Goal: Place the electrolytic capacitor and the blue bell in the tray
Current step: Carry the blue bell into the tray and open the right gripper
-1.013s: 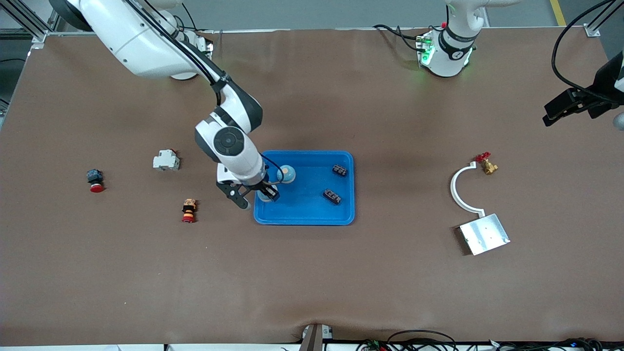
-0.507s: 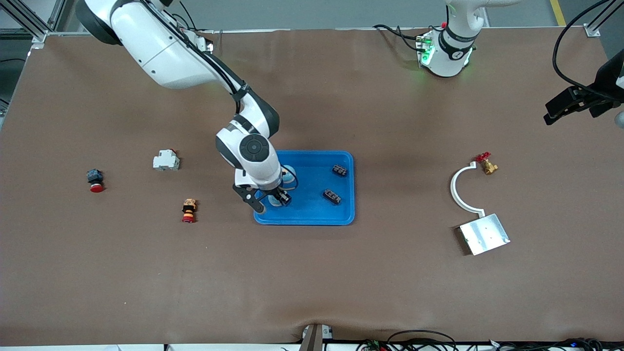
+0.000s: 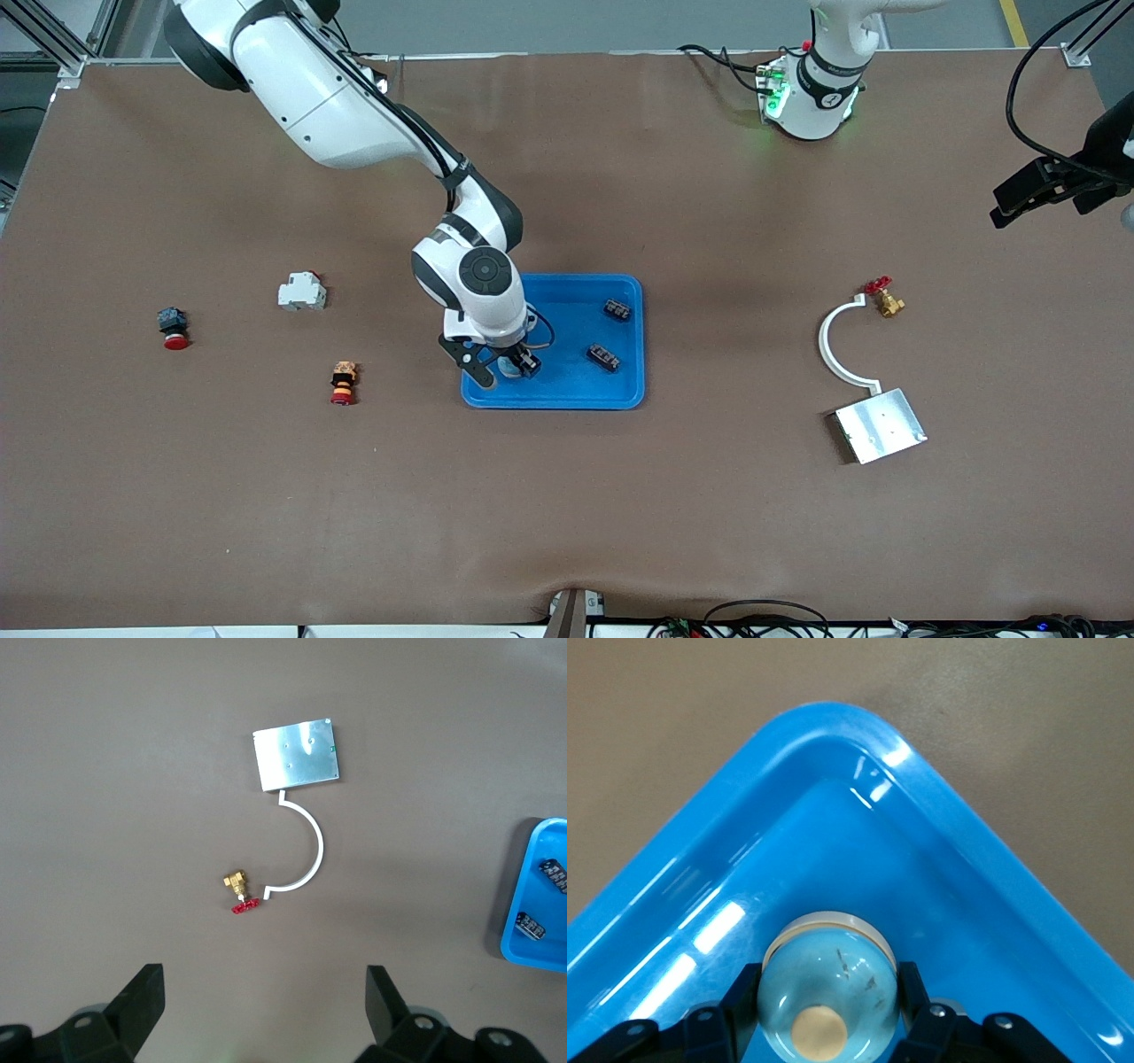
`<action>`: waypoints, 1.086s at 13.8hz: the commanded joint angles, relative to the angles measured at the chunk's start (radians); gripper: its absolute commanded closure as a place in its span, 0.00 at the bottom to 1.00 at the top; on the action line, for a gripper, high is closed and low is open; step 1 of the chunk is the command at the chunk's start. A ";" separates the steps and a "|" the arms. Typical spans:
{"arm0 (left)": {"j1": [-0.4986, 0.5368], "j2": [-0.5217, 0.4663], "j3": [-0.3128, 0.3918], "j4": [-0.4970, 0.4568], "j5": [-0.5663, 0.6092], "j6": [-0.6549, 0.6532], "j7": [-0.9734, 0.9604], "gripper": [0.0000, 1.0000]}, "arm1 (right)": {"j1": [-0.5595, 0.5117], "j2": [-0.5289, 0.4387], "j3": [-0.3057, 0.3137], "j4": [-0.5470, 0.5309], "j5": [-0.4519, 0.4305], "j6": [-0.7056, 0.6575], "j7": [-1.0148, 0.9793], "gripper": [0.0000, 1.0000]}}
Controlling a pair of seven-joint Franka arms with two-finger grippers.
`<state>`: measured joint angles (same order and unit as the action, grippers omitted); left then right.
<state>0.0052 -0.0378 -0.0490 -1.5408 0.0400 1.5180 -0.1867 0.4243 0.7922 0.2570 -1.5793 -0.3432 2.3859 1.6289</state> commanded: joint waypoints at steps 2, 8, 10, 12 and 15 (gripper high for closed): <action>-0.001 0.021 -0.006 0.030 -0.006 0.004 0.015 0.00 | 0.016 0.035 -0.012 0.041 -0.030 0.004 0.037 1.00; 0.002 0.021 -0.006 0.028 -0.014 0.004 0.018 0.00 | 0.010 0.042 -0.012 0.053 -0.030 0.009 0.040 1.00; 0.004 0.013 -0.006 0.027 -0.015 -0.002 0.019 0.00 | -0.001 0.042 -0.012 0.052 -0.033 0.024 0.036 0.00; 0.006 0.013 -0.006 0.027 -0.015 -0.004 0.019 0.00 | -0.010 0.041 -0.013 0.053 -0.039 0.041 0.036 0.00; 0.006 0.012 -0.006 0.024 -0.012 -0.012 0.016 0.00 | -0.012 0.030 -0.012 0.053 -0.039 0.027 0.020 0.00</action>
<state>0.0019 -0.0195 -0.0506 -1.5255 0.0400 1.5253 -0.1866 0.4191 0.8149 0.2365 -1.5513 -0.3543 2.4259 1.6409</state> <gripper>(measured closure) 0.000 0.000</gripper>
